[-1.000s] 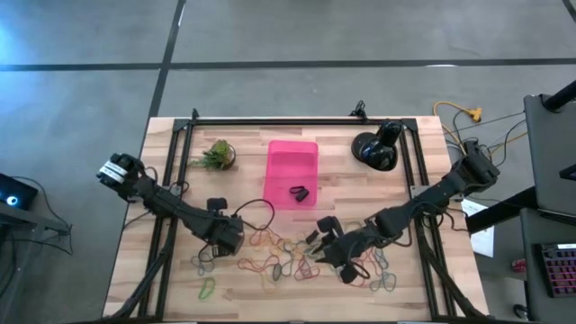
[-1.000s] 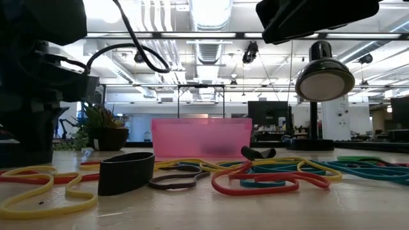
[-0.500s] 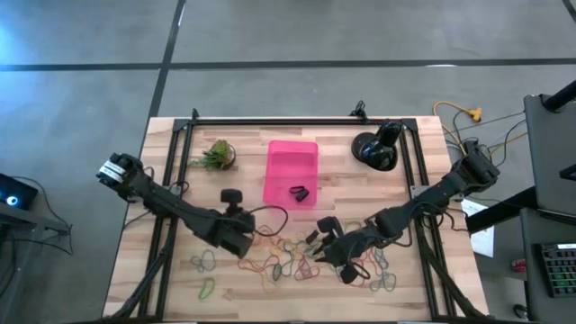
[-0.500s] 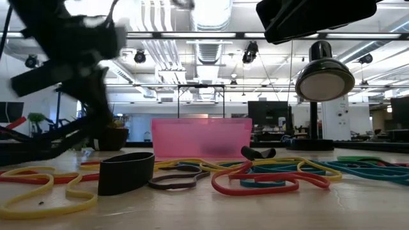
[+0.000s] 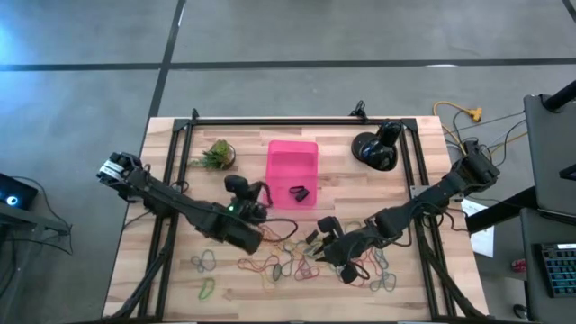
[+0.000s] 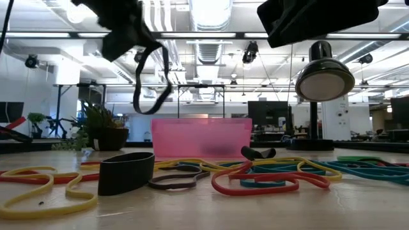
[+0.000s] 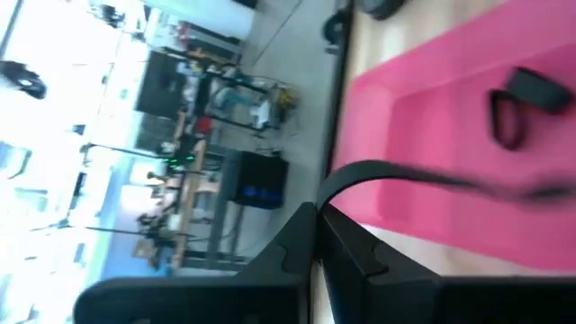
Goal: Pick and place rubber bands into bin
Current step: Put the black rubber bands into the pink bin
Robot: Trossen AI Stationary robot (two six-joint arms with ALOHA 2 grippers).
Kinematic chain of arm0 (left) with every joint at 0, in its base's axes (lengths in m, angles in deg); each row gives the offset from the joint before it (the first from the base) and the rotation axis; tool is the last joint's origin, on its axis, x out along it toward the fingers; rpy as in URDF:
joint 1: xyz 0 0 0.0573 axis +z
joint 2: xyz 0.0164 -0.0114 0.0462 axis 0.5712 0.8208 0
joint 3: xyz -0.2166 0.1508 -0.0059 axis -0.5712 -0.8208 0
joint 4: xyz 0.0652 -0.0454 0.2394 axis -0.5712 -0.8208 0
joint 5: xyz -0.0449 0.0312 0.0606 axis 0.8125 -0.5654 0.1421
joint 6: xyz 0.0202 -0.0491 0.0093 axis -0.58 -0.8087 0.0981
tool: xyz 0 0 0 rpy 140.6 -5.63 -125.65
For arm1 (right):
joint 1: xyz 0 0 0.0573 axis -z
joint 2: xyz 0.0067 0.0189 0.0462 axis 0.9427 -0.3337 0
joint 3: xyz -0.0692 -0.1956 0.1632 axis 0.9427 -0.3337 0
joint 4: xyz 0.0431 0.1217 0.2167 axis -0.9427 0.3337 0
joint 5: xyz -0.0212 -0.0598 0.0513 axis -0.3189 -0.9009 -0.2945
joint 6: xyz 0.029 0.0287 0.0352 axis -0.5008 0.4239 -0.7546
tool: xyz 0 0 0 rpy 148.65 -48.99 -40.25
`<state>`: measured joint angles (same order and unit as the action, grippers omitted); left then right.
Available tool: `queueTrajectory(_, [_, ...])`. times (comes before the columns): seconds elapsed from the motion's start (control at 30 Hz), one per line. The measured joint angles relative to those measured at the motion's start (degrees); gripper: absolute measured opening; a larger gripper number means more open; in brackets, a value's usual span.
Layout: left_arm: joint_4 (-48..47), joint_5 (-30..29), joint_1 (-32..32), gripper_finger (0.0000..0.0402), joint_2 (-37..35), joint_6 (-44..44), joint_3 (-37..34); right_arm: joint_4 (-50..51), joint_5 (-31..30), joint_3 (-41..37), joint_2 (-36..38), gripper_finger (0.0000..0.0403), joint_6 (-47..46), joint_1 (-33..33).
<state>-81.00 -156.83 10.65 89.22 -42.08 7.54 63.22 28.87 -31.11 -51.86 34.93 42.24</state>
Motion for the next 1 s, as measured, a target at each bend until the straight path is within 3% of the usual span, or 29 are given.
queueTrajectory(0.17, [14.2, 1.7, 6.4, 0.0, -0.3, 13.0, -0.6, 0.1, 0.0, 0.0, 0.0, 0.0069, 0.0, 0.0])
queueTrajectory(0.3, [28.6, 13.6, 12.8, 0.0, -0.3, 23.6, -2.3, 1.1, 0.0, 0.0, 0.0, 0.0073, -1.7, 0.0])
queueTrajectory(0.43, [37.1, 22.4, 18.3, 0.0, -0.3, 27.5, -2.8, 2.9, 0.0, 0.0, 0.0, 0.0074, -3.2, 0.0])
queueTrajectory(0.7, [39.0, 33.3, 25.3, 0.0, 0.0, 27.0, -3.8, 3.9, 0.0, 0.0, 0.0, 0.007, -3.6, 0.0])
queueTrajectory(1.0, [38.8, 43.6, 27.8, 0.0003, 0.1, 25.5, -7.4, 3.8, 0.0, 0.0, 0.0, 0.0072, -3.9, 0.0])
